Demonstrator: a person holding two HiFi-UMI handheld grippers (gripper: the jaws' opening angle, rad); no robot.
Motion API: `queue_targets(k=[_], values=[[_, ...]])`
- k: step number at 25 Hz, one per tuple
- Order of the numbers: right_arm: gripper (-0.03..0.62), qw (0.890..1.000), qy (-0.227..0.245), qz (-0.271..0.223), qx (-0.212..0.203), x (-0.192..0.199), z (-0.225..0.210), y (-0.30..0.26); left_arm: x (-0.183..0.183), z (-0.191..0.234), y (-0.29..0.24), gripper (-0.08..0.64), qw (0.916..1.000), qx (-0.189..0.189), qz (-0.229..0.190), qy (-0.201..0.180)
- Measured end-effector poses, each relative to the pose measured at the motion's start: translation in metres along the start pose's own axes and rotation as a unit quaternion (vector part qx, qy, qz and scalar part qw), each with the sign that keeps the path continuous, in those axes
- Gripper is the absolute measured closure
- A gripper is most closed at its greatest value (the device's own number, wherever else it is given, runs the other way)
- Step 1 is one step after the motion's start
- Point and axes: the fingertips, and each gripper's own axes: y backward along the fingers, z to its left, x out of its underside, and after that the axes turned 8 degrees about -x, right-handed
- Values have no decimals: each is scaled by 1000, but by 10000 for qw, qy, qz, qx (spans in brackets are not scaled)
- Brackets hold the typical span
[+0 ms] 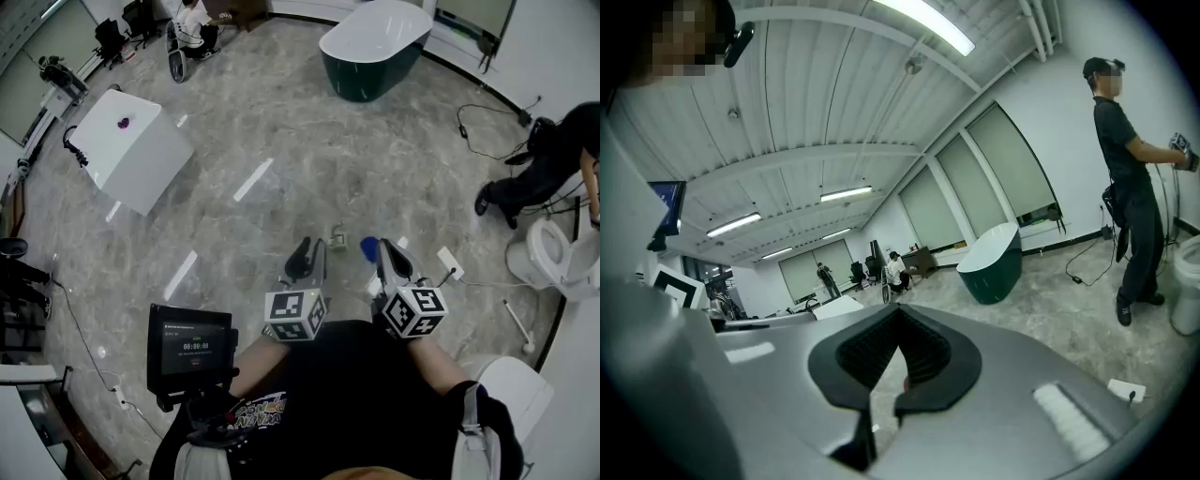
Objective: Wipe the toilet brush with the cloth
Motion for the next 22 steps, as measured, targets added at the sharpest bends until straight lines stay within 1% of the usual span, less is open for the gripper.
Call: queue_targets(k=[7,16,22], values=[[592,10000,29,11,-13,-1,-1,0,0,-1,-1,455,10000,2,-4,-1],[591,9999,-102,-40,-69,-1,-1,1,2,-1,-1,457,10000,-11,50,13],[591,9999,-88,-60,-136,-1,0,-2,3,2,-3,457,10000,-17,28,8]])
